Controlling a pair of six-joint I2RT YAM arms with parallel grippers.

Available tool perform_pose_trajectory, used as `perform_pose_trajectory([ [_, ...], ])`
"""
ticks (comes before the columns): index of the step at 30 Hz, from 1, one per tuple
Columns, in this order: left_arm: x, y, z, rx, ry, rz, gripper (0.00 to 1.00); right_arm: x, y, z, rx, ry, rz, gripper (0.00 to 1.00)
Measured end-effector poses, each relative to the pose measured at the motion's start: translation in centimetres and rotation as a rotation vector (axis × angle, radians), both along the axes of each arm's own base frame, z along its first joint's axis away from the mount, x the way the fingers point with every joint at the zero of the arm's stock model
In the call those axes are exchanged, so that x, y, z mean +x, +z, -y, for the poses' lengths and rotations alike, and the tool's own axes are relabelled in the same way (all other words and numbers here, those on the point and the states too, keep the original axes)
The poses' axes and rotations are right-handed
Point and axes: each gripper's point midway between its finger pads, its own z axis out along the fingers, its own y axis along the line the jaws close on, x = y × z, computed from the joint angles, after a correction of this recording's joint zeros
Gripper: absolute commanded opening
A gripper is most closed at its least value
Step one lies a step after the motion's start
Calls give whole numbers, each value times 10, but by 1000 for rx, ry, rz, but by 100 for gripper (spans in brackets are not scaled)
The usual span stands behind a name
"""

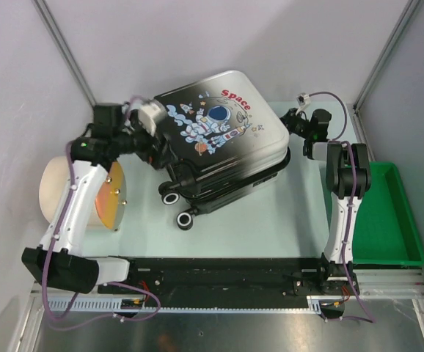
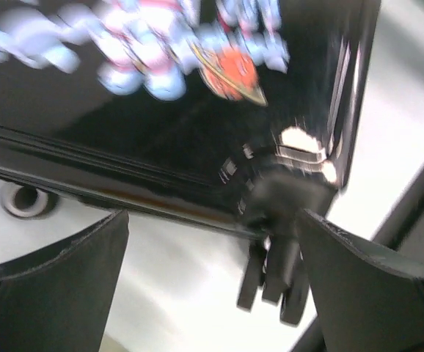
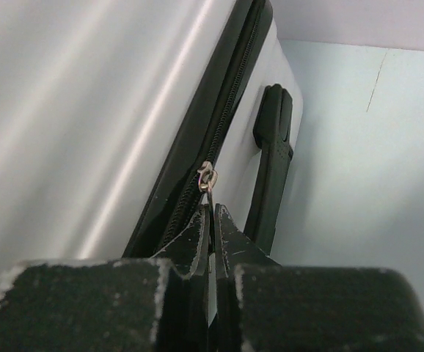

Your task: Open, take out, and arrange the luggage

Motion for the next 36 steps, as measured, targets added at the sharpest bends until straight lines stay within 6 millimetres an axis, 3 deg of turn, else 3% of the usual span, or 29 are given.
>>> perform_pose_trajectory([
  [3,29,49,-13,-129,141,84,100,-5,3,0,-37,4,-3,0],
  [6,51,62,-32,-199,296,85,100,-9,2,-1,-69,11,-5,0],
  [9,74,47,-41,-229,412,14,100,-16,1,-2,-107,17,4,0],
  [13,102,3,-43,-241,520,-138,99,-36,-2,-3,-172,38,17,0],
  [17,119,-35,-43,-243,577,-258,92,-65,-5,-5,-252,74,30,0],
  [24,146,-37,-44,-253,583,-299,72,-115,-4,2,-355,106,28,0],
  [29,192,-32,-26,-241,507,-219,64,-158,-12,7,-416,150,-35,0],
  [36,251,-24,36,-221,327,-3,65,-238,-17,-5,-454,208,-137,0],
])
